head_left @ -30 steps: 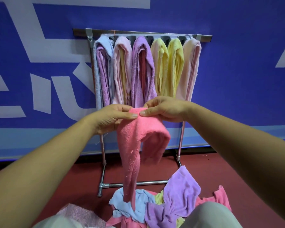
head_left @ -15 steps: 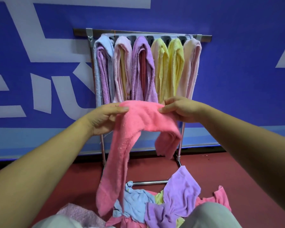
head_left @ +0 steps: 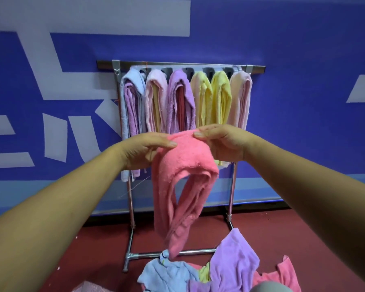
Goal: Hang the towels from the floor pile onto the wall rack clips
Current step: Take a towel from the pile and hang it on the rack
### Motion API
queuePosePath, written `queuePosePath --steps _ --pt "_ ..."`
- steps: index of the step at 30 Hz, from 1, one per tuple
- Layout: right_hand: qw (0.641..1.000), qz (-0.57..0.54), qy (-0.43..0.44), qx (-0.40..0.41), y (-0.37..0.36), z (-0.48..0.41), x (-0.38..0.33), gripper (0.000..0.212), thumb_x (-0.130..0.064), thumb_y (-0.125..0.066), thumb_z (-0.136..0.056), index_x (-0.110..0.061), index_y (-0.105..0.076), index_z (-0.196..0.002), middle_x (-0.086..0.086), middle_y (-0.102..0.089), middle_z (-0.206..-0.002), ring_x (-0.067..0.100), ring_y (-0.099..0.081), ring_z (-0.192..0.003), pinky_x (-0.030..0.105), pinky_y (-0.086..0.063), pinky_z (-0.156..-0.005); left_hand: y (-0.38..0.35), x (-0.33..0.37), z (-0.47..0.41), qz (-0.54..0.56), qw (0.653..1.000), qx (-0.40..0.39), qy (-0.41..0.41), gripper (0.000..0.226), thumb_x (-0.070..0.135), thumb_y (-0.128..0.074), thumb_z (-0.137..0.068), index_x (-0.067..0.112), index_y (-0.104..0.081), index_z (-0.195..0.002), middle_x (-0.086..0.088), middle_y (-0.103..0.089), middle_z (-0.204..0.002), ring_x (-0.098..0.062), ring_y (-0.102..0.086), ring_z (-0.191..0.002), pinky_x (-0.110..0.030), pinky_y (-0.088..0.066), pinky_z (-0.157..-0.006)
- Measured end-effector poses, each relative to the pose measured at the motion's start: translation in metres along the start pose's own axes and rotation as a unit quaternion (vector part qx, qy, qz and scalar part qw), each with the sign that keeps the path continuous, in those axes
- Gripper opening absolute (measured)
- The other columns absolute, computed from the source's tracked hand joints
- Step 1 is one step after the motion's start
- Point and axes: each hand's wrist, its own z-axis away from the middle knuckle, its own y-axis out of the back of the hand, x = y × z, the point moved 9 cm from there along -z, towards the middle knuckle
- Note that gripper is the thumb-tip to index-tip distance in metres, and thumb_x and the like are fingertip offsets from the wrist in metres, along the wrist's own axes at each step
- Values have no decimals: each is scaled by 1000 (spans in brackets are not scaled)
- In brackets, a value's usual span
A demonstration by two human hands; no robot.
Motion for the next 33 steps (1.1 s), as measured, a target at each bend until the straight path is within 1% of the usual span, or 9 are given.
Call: queuePosePath --steps 3,9,14,16,18,23,27,30,33 --pt "999 31 1 21 10 2 -16 27 -8 -52 -94 -11 -79 -93 3 -72 -79 13 -68 -68 24 -56 -63 0 14 -7 -19 1000 17 -16 38 7 -63 -86 -9 -58 -121 -14 -69 -99 -17 -69 -80 -24 -57 -71" --pt "989 90 -10 116 55 6 -39 6 -8 -61 -91 -3 -57 -90 6 -63 -71 16 -63 -61 24 -55 -58 4 36 -27 -81 996 24 -18 57 22 -65 -84 -17 -51 -123 -15 -64 -102 -22 -64 -89 -26 -56 -79" --pt "980 124 15 155 83 12 -86 12 -5 -56 -95 -5 -60 -84 4 -64 -69 14 -62 -58 23 -53 -55 5 75 -59 -78 994 47 -56 39 11 -60 -93 -17 -53 -119 -9 -68 -94 -16 -67 -80 -23 -57 -71" --pt "976 141 37 164 95 11 -110 18 -5 -56 -96 -7 -63 -80 3 -63 -67 13 -60 -57 22 -51 -53 5 98 -72 -63 993 68 -76 19 3 -50 -97 -10 -63 -104 -4 -70 -85 -9 -68 -73 -17 -54 -64" --pt "968 170 54 176 109 8 -134 13 -7 -59 -95 -5 -63 -82 4 -60 -71 14 -58 -60 23 -50 -55 5 120 -90 -50 992 58 -98 25 0 -43 -99 6 -67 -96 1 -73 -82 -2 -66 -68 -12 -51 -59" --pt "954 196 81 214 146 -1 -179 14 -6 -58 -95 -7 -62 -82 4 -60 -70 15 -58 -60 25 -50 -56 19 177 -125 -57 987 63 -136 27 8 -50 -93 4 -72 -108 -8 -73 -98 -9 -67 -82 -21 -55 -77" --pt "949 207 82 225 169 -18 -195 16 -7 -57 -95 -7 -62 -80 4 -59 -66 14 -57 -55 25 -49 -53 41 201 -153 -115 985 78 -101 46 10 -43 -97 15 -75 -65 7 -64 -61 -4 -58 -56 -19 -50 -63" --pt "939 227 66 250 194 -33 -199 10 -8 -59 -95 -3 -65 -90 7 -64 -73 17 -58 -62 30 -50 -60 57 212 -167 -178 976 104 -73 13 16 -55 -89 10 -65 -84 -2 -61 -72 -14 -58 -66 -28 -47 -75" --pt "918 260 49 295 222 -48 -201 17 -12 -66 -91 2 -68 -101 14 -63 -84 25 -56 -72 39 -47 -71 76 217 -186 -221 964 139 -58 15 13 -61 -79 10 -64 -93 -5 -60 -85 -17 -57 -77 -26 -49 -75"
